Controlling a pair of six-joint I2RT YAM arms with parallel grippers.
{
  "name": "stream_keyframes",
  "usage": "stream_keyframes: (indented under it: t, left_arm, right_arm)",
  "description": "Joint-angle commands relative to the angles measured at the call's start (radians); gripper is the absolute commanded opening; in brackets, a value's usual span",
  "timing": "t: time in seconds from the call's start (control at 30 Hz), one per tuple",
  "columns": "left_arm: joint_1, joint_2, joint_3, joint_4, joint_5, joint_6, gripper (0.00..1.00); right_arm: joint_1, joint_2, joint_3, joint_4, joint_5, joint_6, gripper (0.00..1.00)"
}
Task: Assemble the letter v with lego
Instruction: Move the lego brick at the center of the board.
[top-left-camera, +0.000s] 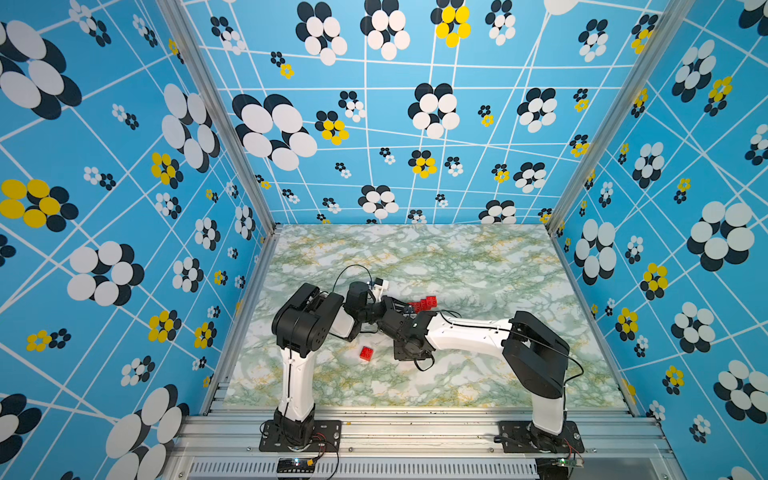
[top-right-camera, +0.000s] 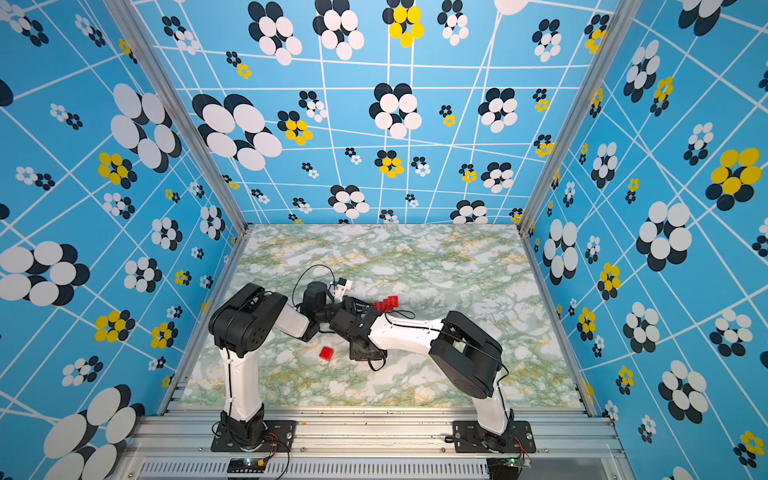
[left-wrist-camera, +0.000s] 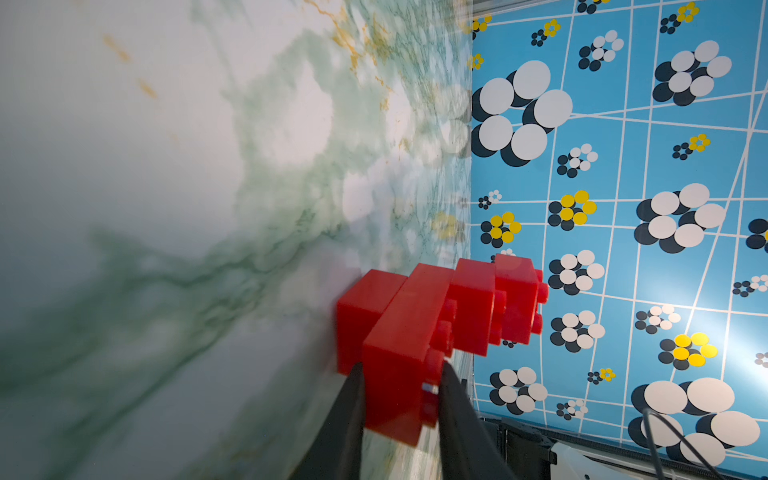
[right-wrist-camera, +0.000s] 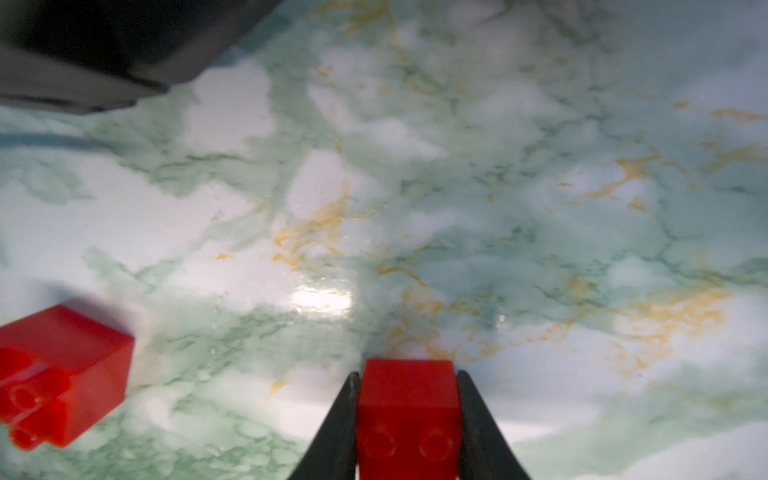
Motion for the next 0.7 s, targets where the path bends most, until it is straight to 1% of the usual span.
stream_keyframes:
  t: [0.0,0.17,0.23,0.33,0.47,0.53,0.67]
  left_arm:
    - [0.01,0.001,-0.025,-0.046,-0.015,0.019,0.25]
    - [0.011,0.001,-0.026,-0.048,-0.013,0.022,0.24]
    - [0.011,0.006,-0.025,-0.046,-0.013,0.023,0.24]
    - [0.01,0.012,-0.021,-0.042,-0.013,0.019,0.24]
    - [0.01,0.013,-0.017,-0.044,-0.012,0.019,0.24]
    - [0.01,0.012,-0.013,-0.051,-0.011,0.023,0.24]
    - [0.013,0.015,-0.007,-0.057,-0.007,0.029,0.24]
  right_arm:
    - [-0.034,-0.079,-0.048,-0.067,0.029,-0.032,0.31]
    - [-0.114,-0.2,-0.169,-0.114,0.064,-0.112,0.31]
    - [-0.145,-0.231,-0.224,-0.103,0.057,-0.138,0.31]
    - [-0.173,-0.249,-0.263,-0.087,0.056,-0.154,0.32]
    - [-0.187,-0.236,-0.264,-0.078,0.055,-0.151,0.33]
    - [-0.187,-0.222,-0.256,-0.086,0.054,-0.145,0.37]
    - [-0.186,-0.258,-0.232,-0.119,0.081,-0.126,0.63]
